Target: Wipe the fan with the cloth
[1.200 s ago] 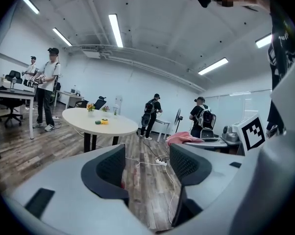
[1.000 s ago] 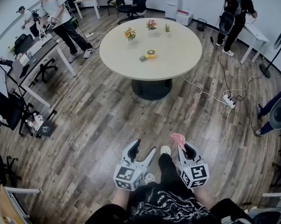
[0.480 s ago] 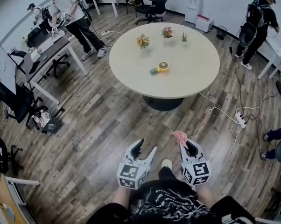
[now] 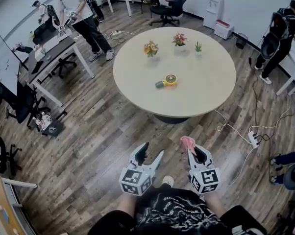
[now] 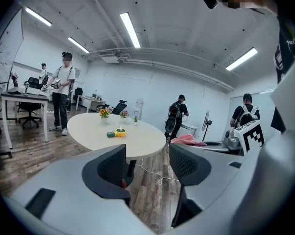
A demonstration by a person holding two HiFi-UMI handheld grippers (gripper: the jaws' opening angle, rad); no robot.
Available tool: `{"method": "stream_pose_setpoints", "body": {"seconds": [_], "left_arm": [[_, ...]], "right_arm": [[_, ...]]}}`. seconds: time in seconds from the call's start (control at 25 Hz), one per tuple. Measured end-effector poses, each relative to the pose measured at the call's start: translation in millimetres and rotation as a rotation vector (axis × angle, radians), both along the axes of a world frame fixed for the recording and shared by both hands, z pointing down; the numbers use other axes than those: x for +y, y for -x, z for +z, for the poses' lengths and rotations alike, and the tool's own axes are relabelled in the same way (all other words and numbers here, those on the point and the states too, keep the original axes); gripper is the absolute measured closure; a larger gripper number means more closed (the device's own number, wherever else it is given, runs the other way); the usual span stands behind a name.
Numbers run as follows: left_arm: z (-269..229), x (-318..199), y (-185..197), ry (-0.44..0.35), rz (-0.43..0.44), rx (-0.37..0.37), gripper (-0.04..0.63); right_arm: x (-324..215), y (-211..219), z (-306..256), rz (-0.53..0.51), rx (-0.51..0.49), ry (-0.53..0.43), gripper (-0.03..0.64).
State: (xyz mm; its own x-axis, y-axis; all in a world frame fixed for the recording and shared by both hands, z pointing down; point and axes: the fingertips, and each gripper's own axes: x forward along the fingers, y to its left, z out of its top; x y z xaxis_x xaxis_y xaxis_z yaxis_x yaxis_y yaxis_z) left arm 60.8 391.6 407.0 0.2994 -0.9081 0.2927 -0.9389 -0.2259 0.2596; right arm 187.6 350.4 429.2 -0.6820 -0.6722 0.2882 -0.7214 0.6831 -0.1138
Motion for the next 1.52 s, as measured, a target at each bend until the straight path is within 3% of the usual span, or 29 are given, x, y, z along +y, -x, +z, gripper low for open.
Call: {"method": "stream_pose_setpoints", "body": {"seconds": [0.28, 0.48, 0.84, 1.32, 1.52], "left_arm": [[16.7, -32.9, -7.6, 0.076, 0.008, -0.026, 0.305], [25.1, -67.0, 2.4, 0.064, 0.033, -0.022, 0.307], [38.6, -168.2, 53.6, 0.083, 0.061, -0.046, 0.307], [58.6, -302.5, 125.5, 0.132, 0.21, -0.118, 0.307], [78.2, -335.5, 147.1, 0.152, 0.275, -0.198, 0.307]], "right_arm": [[-27.5, -2.9, 8.4, -0.008, 0.001, 0.031, 0.565], [-53.1, 5.2, 15.5, 0.005, 0.011, 0.039, 0.565], [-139.9, 37.9, 26.1, 0.069, 0.046, 0.053, 0.563], [-256.0, 114.9, 28.5, 0.162, 0.063, 0.086, 0.56], [-280.9, 141.8, 40.1, 0.171, 0.072, 0.126, 0.56]]}}
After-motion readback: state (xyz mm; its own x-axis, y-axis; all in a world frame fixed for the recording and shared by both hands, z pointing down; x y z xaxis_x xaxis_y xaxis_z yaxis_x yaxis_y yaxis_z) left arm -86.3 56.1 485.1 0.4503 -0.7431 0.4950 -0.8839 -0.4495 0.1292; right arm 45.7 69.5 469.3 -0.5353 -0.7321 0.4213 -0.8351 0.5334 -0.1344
